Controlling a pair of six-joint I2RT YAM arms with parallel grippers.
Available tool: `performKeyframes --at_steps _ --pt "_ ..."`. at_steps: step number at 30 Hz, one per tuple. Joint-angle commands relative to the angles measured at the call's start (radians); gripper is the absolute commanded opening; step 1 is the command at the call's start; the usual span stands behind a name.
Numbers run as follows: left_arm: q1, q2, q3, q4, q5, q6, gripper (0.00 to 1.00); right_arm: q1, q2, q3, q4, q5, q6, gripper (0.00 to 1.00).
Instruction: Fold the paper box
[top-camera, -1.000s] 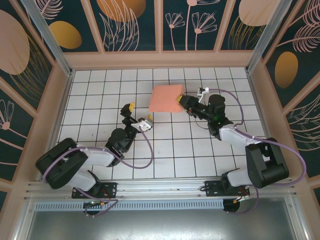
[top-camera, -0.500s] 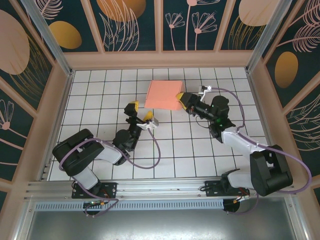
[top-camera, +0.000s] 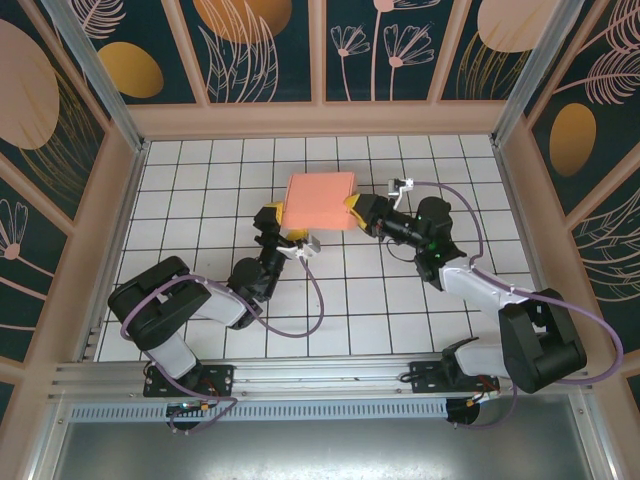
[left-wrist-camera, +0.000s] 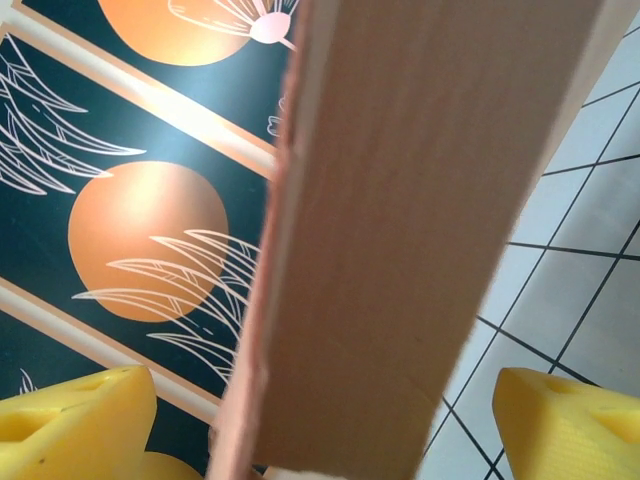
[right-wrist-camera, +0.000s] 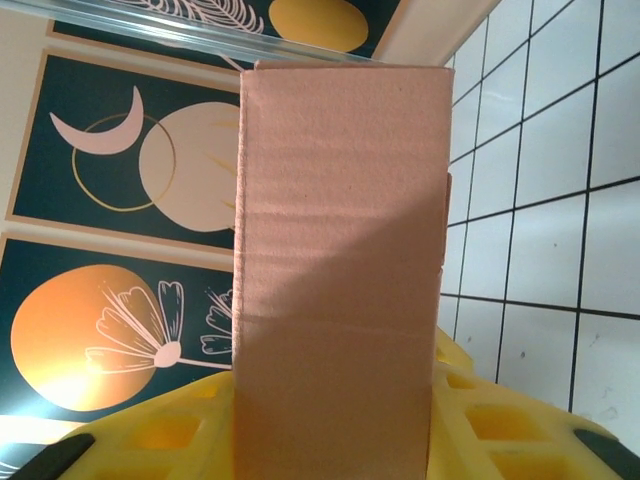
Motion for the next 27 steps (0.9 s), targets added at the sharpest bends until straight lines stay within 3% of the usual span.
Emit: performKeyframes --at_steps 1,8,27 --pt "-0.007 0.01 0.024 0.154 -0.008 0.01 0.83 0.015 -0.025 -0.016 0.012 -0.028 0.013 0.41" --pt "-0.007 0.003 0.03 0.12 -0.005 0.0 0.74 0.018 -0.026 -0.026 0.008 -0.031 0.009 0.4" --pt "-0.007 -0.04 0.027 0.041 -0.025 -0.063 0.38 0.017 -0.042 -0.015 -0.027 -0.018 -0.012 0.41"
